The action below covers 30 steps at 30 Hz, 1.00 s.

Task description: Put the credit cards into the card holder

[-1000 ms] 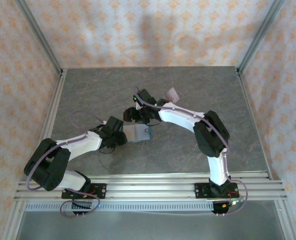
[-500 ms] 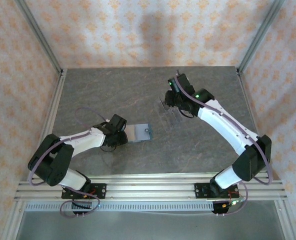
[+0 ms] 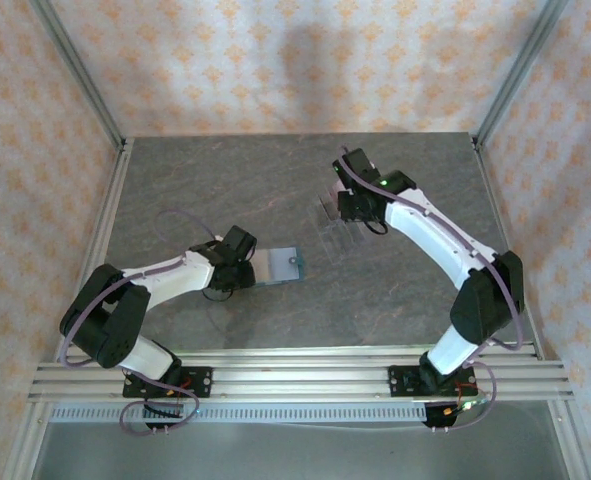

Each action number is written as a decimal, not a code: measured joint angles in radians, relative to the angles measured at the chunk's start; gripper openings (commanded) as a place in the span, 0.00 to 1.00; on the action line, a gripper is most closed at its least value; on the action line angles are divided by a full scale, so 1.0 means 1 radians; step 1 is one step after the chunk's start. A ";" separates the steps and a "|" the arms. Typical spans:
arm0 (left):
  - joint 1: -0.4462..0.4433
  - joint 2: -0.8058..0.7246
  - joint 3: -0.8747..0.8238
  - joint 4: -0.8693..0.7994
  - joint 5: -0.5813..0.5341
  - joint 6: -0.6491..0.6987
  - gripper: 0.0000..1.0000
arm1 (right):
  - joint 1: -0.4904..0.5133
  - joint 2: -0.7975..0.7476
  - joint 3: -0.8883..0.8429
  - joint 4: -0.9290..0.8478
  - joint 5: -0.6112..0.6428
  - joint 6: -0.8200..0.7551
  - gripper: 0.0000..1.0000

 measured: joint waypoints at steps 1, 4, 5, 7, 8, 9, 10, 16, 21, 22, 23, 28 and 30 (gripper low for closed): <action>0.000 0.000 0.000 -0.001 0.000 0.004 0.38 | 0.000 0.000 -0.018 0.001 -0.001 0.000 0.33; 0.000 0.000 -0.003 0.000 0.001 0.016 0.37 | 0.000 0.004 -0.066 0.011 -0.019 0.000 0.32; 0.000 0.000 -0.005 0.001 0.001 0.018 0.38 | 0.000 0.010 -0.071 0.010 -0.025 0.001 0.32; 0.000 -0.004 -0.010 0.005 0.001 0.019 0.37 | 0.000 0.026 -0.072 0.016 -0.034 0.000 0.31; 0.000 -0.007 -0.014 0.010 0.001 0.019 0.38 | 0.000 0.035 -0.072 0.021 -0.034 0.000 0.31; 0.000 -0.010 -0.019 0.014 0.001 0.019 0.38 | 0.000 0.046 -0.072 0.024 -0.034 0.000 0.31; 0.000 -0.012 -0.022 0.019 0.001 0.019 0.38 | 0.000 0.055 -0.072 0.026 -0.033 0.000 0.30; 0.000 -0.014 -0.029 0.034 0.001 0.018 0.38 | 0.002 0.118 -0.020 0.021 -0.009 -0.013 0.26; 0.000 -0.013 -0.029 0.035 0.003 0.019 0.38 | 0.002 0.151 -0.015 0.013 0.016 -0.017 0.25; 0.000 -0.013 -0.029 0.035 0.003 0.019 0.37 | 0.002 0.151 -0.015 0.010 0.024 -0.019 0.25; 0.000 -0.013 -0.029 0.035 0.003 0.019 0.37 | 0.002 0.151 -0.014 0.007 0.028 -0.020 0.26; 0.000 -0.009 -0.029 0.037 0.004 0.019 0.37 | 0.001 0.151 -0.013 0.006 0.035 -0.029 0.32; 0.000 -0.009 -0.029 0.037 0.004 0.018 0.37 | -0.001 0.150 -0.013 0.006 0.041 -0.034 0.35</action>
